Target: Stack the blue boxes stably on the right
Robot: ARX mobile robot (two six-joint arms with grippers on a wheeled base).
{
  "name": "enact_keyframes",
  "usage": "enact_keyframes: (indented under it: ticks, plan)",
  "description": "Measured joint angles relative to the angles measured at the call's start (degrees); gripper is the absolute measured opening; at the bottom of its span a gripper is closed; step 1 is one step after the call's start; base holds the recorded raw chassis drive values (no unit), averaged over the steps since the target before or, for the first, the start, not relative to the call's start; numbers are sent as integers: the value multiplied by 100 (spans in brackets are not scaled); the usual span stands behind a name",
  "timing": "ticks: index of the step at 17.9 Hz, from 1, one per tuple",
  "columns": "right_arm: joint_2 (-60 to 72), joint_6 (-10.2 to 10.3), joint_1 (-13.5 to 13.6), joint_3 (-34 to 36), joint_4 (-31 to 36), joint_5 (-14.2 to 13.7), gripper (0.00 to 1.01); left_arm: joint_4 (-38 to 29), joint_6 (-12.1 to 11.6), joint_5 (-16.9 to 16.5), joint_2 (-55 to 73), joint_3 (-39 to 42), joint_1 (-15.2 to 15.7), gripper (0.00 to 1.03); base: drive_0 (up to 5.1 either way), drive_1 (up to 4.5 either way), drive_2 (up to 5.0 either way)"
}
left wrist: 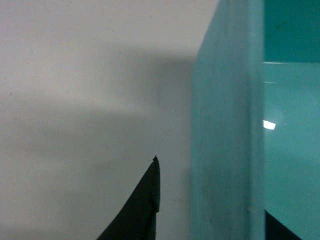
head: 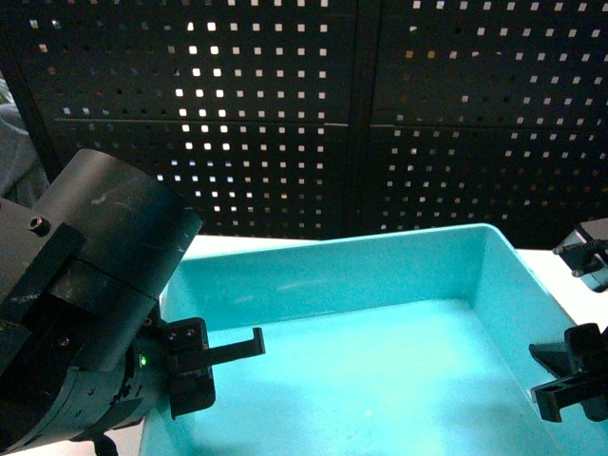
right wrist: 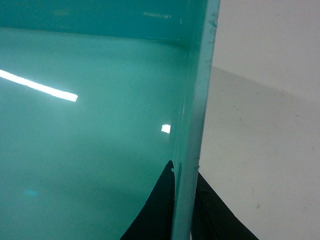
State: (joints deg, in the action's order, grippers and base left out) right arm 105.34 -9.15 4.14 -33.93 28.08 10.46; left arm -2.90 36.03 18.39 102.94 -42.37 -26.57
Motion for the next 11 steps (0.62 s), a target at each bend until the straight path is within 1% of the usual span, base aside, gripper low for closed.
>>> enact_keyframes:
  ticks: [1,2,5,8,11]
  plan:
    - [-7,-15,-2,17,20,2,8,37,20,-4,-22,0,-31,20,0,0,0]
    - [-11,-81,-2,81,107,13,8,74,48,-35,-39,2,-105,5,0,0,0]
    - [-50,-98,4,186,245,17,8,-146,153,-103,-48,114,-109,5,0,0,0]
    - [-74,-122,-2,271,382,26,8,-442,234,-76,-48,275,-98,5,0,0,0]
    - [-127,-127,-11,321,400,48,8,-490,208,-28,-125,330,-98,5,0,0,0]
